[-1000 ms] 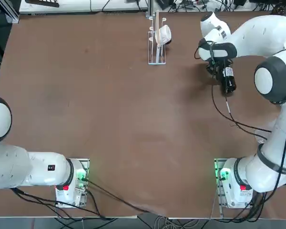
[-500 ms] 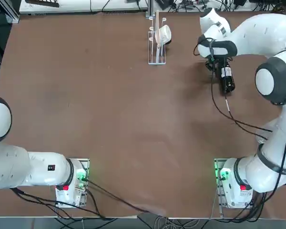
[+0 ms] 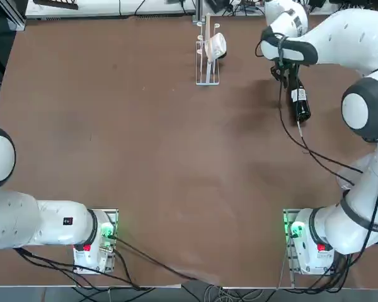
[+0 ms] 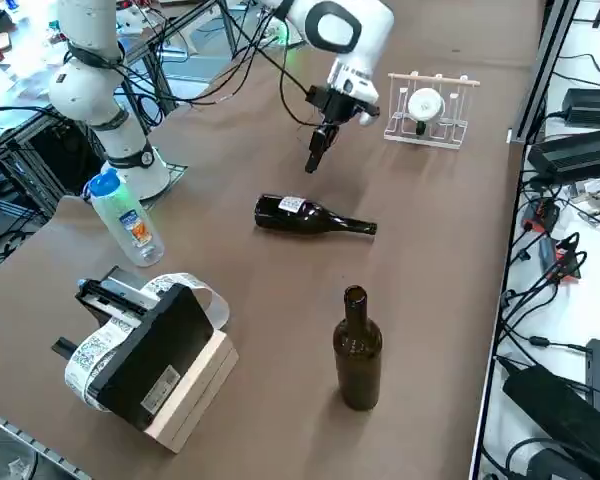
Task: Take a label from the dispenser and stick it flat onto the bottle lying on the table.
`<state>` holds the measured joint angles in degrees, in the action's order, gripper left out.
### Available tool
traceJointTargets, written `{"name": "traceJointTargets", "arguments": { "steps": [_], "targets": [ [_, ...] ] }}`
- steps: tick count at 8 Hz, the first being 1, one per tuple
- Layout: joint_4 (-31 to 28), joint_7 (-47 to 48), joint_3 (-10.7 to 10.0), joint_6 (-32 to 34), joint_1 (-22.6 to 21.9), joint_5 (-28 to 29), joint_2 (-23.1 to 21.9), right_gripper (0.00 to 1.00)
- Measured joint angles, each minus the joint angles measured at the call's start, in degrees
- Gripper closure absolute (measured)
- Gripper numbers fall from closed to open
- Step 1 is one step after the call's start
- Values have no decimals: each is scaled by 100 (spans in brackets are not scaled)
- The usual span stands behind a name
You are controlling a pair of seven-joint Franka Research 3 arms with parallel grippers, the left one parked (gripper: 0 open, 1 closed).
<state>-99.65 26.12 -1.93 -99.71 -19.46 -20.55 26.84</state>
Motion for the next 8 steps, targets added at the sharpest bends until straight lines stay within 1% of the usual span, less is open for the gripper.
{"name": "traceJointTargets", "arguments": {
  "steps": [2, 4, 6, 8],
  "targets": [
    [73, -34, -45, 26, 52, 0, 1, 81],
    [291, -287, -86, 268, 173, -3, -3, 80],
    [636, -679, -100, 556, 385, 0, -38, 77],
    [906, -884, -102, 692, 524, 44, -133, 72]
  ]
}}
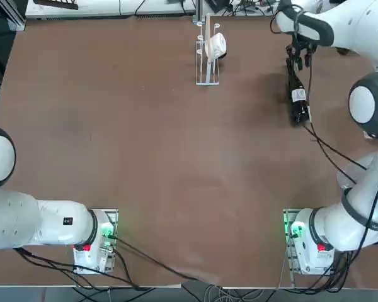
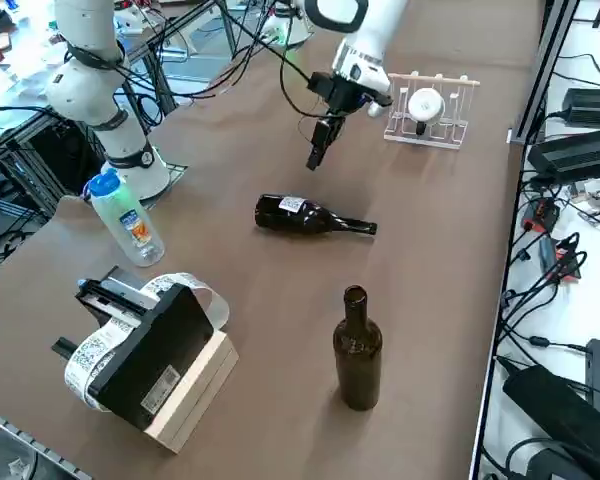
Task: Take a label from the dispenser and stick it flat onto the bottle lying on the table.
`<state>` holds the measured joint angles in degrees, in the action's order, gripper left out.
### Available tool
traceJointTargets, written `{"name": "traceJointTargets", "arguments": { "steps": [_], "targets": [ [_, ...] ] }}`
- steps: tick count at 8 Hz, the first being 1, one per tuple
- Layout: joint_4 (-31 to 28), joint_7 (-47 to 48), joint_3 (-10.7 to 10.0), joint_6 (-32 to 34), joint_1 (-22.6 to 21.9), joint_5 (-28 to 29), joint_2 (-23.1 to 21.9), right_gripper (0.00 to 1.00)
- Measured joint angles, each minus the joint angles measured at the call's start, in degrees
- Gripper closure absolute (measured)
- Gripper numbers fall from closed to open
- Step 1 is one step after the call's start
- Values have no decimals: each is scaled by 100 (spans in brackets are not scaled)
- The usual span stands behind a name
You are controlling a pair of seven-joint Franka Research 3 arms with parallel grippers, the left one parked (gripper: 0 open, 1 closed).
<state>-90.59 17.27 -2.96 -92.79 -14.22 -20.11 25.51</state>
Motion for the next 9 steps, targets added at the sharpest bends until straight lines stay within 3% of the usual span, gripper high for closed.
{"name": "traceJointTargets", "arguments": {
  "steps": [1, 4, 5, 9],
  "targets": [
    [94, -52, 0, 46, 11, 97, -78, 67],
    [215, -119, -2, 121, 50, 477, -529, 13],
    [222, -277, -5, 137, 130, 651, -707, 0],
    [245, -1539, -22, 373, 582, 1358, -1330, 0]
  ]
}}
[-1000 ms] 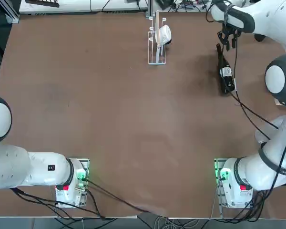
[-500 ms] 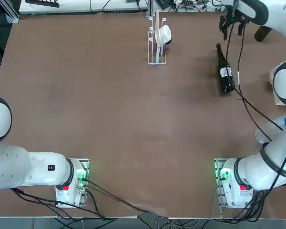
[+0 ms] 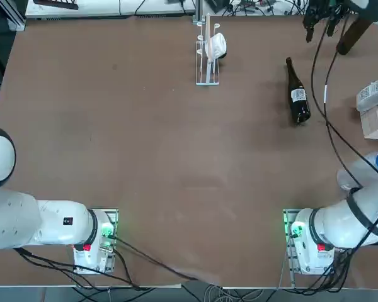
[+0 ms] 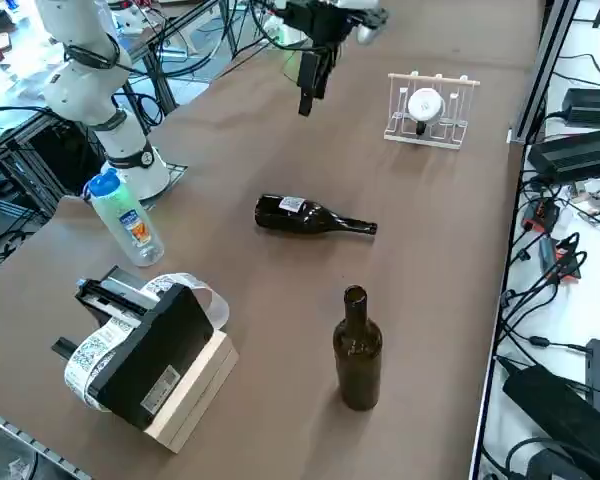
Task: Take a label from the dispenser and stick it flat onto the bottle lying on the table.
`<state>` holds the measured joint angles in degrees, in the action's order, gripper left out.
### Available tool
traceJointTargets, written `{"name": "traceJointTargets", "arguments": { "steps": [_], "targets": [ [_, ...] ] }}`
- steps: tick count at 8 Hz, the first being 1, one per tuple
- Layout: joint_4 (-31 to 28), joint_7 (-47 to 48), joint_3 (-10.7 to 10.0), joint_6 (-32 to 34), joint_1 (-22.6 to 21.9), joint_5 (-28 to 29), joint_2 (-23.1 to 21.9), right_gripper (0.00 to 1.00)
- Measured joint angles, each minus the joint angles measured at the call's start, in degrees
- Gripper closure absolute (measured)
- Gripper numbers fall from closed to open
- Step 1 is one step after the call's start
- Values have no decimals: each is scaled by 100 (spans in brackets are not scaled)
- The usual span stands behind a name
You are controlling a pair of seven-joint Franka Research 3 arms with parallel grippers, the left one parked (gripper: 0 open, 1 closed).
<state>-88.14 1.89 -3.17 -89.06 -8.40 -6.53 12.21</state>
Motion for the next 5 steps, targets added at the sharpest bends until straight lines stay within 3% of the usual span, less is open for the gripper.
{"name": "traceJointTargets", "arguments": {
  "steps": [2, 5],
  "targets": [
    [182, -688, -13, 70, 415, 595, -304, 0],
    [554, -420, 161, 398, 493, 644, -720, 0]
  ]
}}
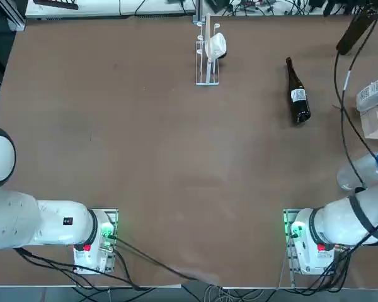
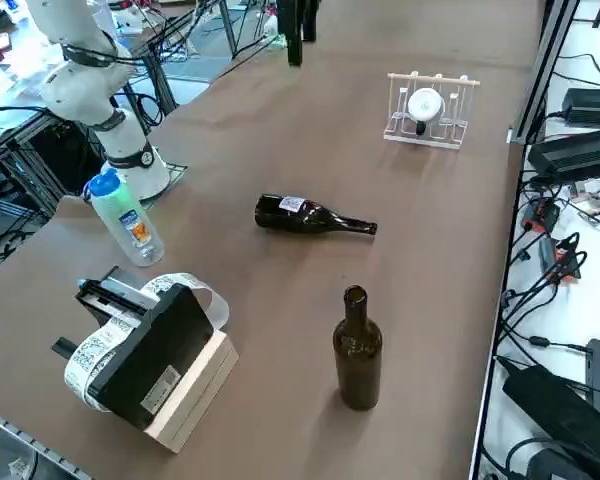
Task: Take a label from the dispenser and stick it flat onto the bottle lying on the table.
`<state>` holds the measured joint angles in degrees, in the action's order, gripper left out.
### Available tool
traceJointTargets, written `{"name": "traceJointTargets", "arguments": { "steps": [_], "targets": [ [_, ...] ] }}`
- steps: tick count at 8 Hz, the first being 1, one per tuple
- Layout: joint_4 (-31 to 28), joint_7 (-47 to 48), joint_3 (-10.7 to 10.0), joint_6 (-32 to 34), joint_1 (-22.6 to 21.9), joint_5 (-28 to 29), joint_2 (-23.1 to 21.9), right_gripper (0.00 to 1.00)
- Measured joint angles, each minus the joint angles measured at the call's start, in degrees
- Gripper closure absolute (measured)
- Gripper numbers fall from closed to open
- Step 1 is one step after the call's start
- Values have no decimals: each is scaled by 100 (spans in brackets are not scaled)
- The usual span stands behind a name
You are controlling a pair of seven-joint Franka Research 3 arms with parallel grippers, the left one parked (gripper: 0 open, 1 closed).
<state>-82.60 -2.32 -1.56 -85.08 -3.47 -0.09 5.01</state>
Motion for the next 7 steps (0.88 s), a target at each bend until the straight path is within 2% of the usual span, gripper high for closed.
{"name": "traceJointTargets", "arguments": {
  "steps": [2, 5, 7],
  "targets": [
    [-80, 174, 60, 139, -5, -1, -360, 0],
    [-766, 187, 30, 145, -1, -4, -1059, 0],
    [-1000, 184, -63, 143, 1, -5, -1309, 0]
  ]
}}
